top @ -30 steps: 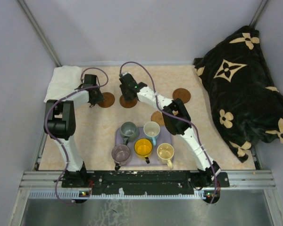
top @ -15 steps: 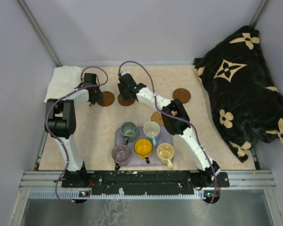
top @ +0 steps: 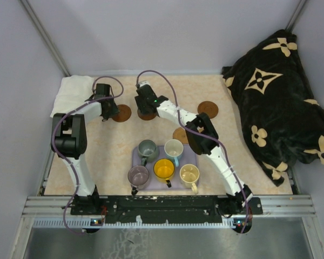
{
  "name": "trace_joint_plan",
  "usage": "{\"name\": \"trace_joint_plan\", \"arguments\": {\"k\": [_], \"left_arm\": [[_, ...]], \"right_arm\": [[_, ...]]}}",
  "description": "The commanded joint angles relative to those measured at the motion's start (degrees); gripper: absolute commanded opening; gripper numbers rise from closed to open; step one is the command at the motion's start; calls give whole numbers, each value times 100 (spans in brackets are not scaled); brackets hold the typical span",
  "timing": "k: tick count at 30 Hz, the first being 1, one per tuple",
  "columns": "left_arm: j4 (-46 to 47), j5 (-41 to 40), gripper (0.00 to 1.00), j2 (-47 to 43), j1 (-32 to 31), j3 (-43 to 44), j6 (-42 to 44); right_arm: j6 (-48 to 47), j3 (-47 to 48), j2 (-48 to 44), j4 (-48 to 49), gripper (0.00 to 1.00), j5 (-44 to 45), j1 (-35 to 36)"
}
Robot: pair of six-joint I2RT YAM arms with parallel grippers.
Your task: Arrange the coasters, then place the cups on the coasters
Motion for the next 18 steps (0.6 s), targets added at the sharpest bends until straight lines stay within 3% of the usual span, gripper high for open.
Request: {"name": "trace_joint_plan", "arguments": {"k": [1, 9, 18], "left_arm": [[-3, 153, 53, -287, 44, 146, 104], [284, 481, 56, -370, 42, 373, 53], [904, 1050, 58, -1249, -35, -117, 319]], "right_arm": [[-168, -201, -916, -76, 50, 191, -30], [-290, -1478, -2168, 480, 50, 407, 33], [-297, -3223, -3668, 400, 51, 1475, -56]]}}
